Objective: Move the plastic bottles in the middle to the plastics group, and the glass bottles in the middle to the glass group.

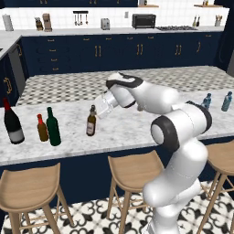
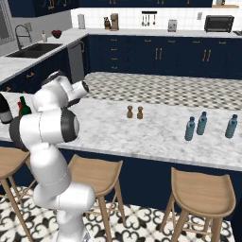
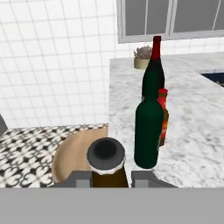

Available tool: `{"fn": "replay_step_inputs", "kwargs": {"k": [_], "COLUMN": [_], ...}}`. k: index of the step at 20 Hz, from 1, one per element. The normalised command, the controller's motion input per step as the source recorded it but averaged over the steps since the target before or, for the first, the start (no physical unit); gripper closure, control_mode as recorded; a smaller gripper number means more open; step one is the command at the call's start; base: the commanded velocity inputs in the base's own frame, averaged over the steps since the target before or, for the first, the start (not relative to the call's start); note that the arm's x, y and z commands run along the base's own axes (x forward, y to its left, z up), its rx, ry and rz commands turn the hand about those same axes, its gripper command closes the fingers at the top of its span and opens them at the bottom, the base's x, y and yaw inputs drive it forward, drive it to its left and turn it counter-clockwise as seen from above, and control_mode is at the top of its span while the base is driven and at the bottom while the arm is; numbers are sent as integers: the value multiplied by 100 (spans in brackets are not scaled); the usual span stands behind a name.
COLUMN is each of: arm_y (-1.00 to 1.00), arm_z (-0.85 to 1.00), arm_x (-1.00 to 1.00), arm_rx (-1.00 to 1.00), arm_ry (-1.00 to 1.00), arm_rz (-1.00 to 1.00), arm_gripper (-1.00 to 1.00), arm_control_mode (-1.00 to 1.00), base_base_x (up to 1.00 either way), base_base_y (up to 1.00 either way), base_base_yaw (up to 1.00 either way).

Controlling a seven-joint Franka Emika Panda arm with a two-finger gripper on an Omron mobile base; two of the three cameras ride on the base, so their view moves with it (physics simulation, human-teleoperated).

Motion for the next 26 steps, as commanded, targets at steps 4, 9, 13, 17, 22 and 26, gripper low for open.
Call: {"fn": "replay_step_inputs", "kwargs": {"k": [4,9,13,17,22,26], "arm_y": [67,61,41,28,17,14], "arm_z": [-12,-25,-27,-19,-21,-21], "arm_x": [1,0,4,14,7,10], "arm_rx": [0,0,-1,0,-2,-1], "arm_ry": [-10,-8,-3,-4,-5,-2], "arm_rz": [15,12,13,11,11,9], "arm_gripper": [100,100,100,100,100,100], "arm_control_mode": [-100,-100,-100,-100,-100,-100], "base_base_x": [0,0,0,0,0,0], "base_base_y": [0,0,0,0,0,0], "base_base_yaw": [0,0,0,0,0,0]}}
